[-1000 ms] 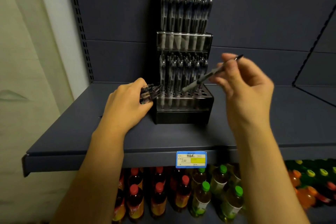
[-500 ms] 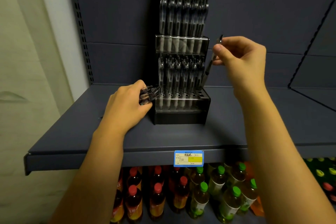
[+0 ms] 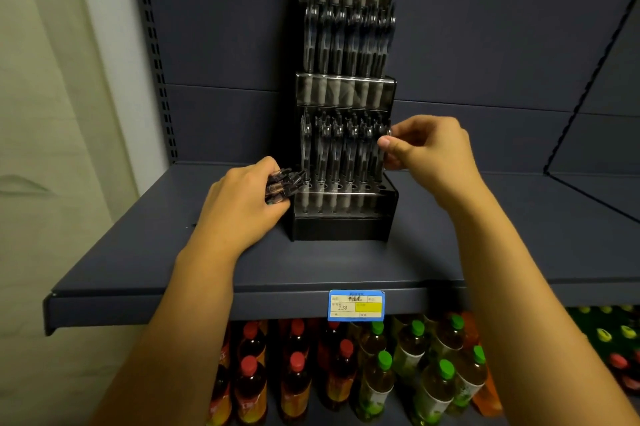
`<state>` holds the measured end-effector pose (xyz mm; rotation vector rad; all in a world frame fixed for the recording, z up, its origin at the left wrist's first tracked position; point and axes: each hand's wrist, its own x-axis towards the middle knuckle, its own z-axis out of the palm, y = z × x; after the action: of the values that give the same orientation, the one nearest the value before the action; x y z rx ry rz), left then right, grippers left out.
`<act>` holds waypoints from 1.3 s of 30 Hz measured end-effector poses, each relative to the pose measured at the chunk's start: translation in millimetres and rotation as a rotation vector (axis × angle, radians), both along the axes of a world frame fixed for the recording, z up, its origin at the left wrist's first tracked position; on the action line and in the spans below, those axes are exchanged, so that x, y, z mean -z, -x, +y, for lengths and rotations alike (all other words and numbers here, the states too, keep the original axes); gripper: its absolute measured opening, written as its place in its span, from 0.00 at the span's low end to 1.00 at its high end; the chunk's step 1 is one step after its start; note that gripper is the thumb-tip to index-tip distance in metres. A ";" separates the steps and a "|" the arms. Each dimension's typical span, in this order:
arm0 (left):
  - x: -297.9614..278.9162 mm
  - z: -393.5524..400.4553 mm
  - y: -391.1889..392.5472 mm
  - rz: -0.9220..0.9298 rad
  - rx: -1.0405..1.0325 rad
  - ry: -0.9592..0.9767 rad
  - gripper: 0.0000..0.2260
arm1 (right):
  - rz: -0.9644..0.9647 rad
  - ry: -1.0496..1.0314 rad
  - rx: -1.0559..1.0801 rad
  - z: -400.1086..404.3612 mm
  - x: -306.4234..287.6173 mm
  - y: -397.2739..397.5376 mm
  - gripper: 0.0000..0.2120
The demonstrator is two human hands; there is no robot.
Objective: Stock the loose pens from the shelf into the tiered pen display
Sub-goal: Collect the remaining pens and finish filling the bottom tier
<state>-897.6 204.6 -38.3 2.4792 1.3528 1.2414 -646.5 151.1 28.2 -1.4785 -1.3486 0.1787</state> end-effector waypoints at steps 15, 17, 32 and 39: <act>-6.1 -2.7 1.4 0.034 -0.010 -0.024 0.10 | -0.368 0.017 0.166 -36.5 -7.5 24.9 0.14; -12.4 -6.7 2.7 0.061 -0.026 -0.040 0.10 | -0.361 0.020 0.026 -40.5 -10.6 35.4 0.11; -47.7 -58.2 -21.7 0.129 0.015 0.017 0.10 | 0.127 0.067 -0.566 -49.8 1.2 46.5 0.11; -51.2 -57.9 -11.4 0.047 0.100 0.145 0.08 | 0.208 -0.062 -0.446 -55.8 -1.1 57.7 0.13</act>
<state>-886.2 146.7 12.9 2.4568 1.2630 1.0323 -704.2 95.3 29.3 -1.0581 -1.4797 0.5549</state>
